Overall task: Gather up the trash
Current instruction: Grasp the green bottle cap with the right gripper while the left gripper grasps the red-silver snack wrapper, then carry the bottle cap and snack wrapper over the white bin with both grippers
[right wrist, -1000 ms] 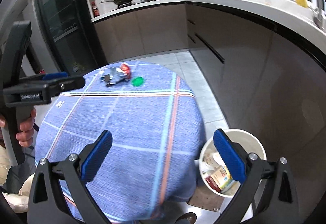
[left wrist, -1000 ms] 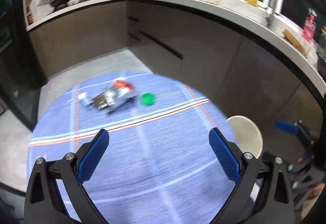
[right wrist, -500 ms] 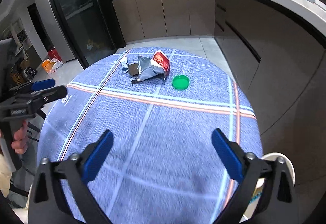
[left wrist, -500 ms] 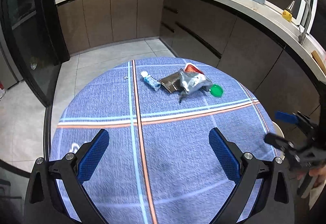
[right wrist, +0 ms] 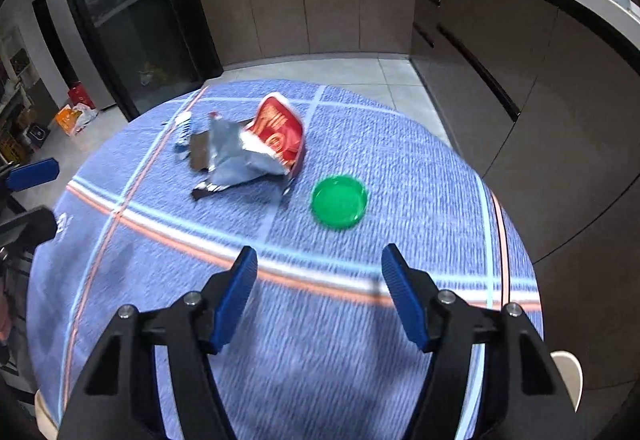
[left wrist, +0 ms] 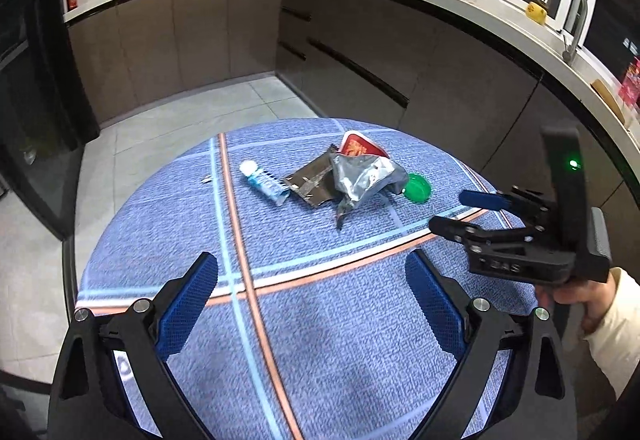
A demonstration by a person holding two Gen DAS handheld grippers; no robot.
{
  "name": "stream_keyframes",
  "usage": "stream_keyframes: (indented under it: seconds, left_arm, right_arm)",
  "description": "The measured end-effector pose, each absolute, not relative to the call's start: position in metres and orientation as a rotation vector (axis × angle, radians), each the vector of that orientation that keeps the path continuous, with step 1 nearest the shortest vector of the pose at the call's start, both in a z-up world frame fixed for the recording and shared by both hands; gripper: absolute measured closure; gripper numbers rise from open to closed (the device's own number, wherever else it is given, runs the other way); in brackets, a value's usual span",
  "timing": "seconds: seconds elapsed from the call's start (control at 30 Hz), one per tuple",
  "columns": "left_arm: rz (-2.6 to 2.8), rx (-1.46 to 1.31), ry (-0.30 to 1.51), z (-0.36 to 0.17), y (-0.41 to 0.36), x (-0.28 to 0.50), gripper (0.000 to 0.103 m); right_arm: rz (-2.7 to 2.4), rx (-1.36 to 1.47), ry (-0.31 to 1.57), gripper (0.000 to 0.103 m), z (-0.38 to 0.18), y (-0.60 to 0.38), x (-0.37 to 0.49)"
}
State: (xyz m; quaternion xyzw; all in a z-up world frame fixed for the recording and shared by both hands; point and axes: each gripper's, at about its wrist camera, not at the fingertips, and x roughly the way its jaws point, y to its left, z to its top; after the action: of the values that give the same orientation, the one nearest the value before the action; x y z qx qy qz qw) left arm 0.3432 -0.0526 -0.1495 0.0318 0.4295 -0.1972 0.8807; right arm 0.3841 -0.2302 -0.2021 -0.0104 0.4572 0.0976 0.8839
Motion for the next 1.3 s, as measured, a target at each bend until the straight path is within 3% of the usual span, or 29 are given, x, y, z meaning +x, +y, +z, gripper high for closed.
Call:
stream_keyframes:
  seconds: [0.13, 0.4, 0.47, 0.97, 1.07, 1.13, 1.2, 1.3]
  left_arm:
    - [-0.447, 0.081, 0.901, -0.155, -0.067, 0.358, 0.013]
    - [-0.497, 0.082, 0.929, -0.167, -0.091, 0.39, 0.013]
    - [-0.509, 0.082, 0.931, -0.17, -0.098, 0.398, 0.013]
    - [-0.497, 0.174, 0.963, -0.2, -0.15, 0.438, 0.014]
    - [-0.493, 0.189, 0.985, -0.208, -0.157, 0.445, 0.035]
    - [-0.502, 0.193, 1.022, -0.217, -0.161, 0.447, 0.056]
    - [-0.507, 0.187, 1.042, -0.223, -0.162, 0.448, 0.064]
    - [-0.512, 0.188, 1.033, -0.225, -0.163, 0.446, 0.068]
  right_arm:
    - [0.197, -0.03, 0.956, 0.048, -0.209, -0.231, 0.401]
    - [0.183, -0.038, 0.941, 0.052, -0.218, -0.232, 0.423]
    - [0.177, -0.047, 0.934, 0.066, -0.218, -0.233, 0.425]
    - [0.217, -0.006, 0.924, 0.066, -0.217, -0.255, 0.384]
    - [0.214, 0.007, 0.918, 0.066, -0.214, -0.258, 0.378]
    - [0.214, 0.01, 0.916, 0.066, -0.212, -0.259, 0.374]
    - [0.215, 0.008, 0.911, 0.066, -0.21, -0.26, 0.369]
    - [0.214, 0.014, 0.905, 0.066, -0.207, -0.261, 0.364]
